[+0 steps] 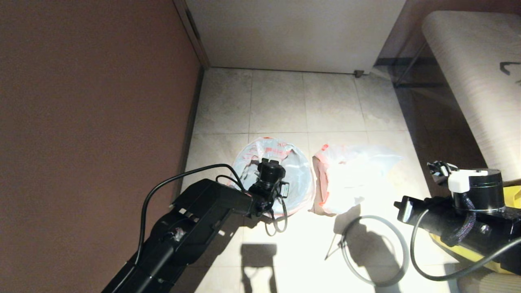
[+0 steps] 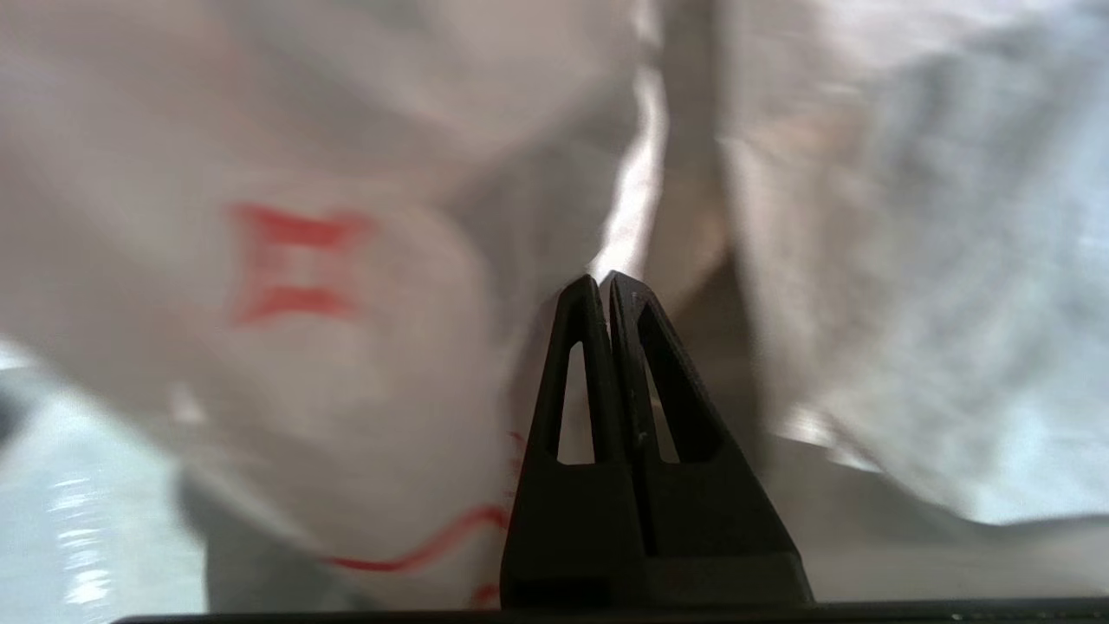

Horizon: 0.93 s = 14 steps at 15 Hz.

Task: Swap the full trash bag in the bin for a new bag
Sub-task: Put the new garbage bag on the trash can, then place the trash can ring on the trash can

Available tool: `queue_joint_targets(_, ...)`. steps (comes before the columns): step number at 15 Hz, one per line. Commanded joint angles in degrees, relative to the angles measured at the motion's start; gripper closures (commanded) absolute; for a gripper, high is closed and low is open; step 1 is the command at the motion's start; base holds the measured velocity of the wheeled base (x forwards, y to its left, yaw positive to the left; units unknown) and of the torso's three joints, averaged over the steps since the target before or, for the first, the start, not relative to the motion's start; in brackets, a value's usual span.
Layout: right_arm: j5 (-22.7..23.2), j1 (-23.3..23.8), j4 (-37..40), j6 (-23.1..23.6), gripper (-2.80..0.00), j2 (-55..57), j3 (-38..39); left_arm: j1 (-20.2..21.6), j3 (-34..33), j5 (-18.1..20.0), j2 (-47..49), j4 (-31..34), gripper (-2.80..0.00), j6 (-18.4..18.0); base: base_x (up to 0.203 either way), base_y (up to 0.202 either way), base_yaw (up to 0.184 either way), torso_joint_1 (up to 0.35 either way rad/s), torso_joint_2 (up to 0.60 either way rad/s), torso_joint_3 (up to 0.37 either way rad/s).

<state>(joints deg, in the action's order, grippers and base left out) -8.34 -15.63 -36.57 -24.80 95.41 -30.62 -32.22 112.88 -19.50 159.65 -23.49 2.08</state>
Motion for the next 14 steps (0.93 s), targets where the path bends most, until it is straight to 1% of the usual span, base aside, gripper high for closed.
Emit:
queue_joint_targets(1,-0.1,0.0,0.4,0.6,0.00,-2.6,0.0,-0.6,-0.5,-3.2,-2.2,-1.3,0.00,0.0,0.000,0.000,0.000,0.000,0.00,0.000)
queue_joint_targets(3,-0.2,-0.1,2.8,0.7,0.00,-4.1,0.0,-1.6,-2.8,-4.5,-7.4,-1.4,0.00,0.1,0.000,0.000,0.000,0.000,0.00,0.000)
queue_joint_targets(4,-0.2,0.1,5.3,0.7,0.00,-4.9,0.0,-2.3,-5.3,-4.8,-10.9,-1.4,0.00,0.1,0.000,0.000,0.000,0.000,0.00,0.000)
queue_joint_targets(5,-0.2,0.5,7.4,0.6,0.00,-5.3,0.0,-2.9,-9.0,-5.0,-14.4,-1.4,0.00,0.0,0.000,0.000,0.000,0.000,0.00,0.000)
queue_joint_targets(8,-0.2,3.1,10.6,1.0,0.00,-4.2,-0.1,-4.8,-24.2,-6.5,-24.7,-1.6,0.00,-0.2,0.000,0.000,0.000,0.000,0.00,0.000)
queue_joint_targets(11,-0.2,4.0,10.9,2.9,0.00,-3.1,-0.1,-5.3,-37.2,-8.0,-37.6,-3.7,0.00,0.8,0.000,0.000,0.000,0.000,0.00,0.000)
queue_joint_targets(13,-0.3,5.4,11.0,4.3,0.00,0.3,-0.4,-4.8,-44.1,-8.4,-45.5,-5.3,0.00,1.5,0.000,0.000,0.000,0.000,0.00,0.000)
queue_joint_targets(14,-0.3,6.7,10.8,5.9,0.00,3.4,-0.8,-4.6,-47.4,-8.6,-48.9,-5.4,0.00,1.6,0.000,0.000,0.000,0.000,0.00,0.000)
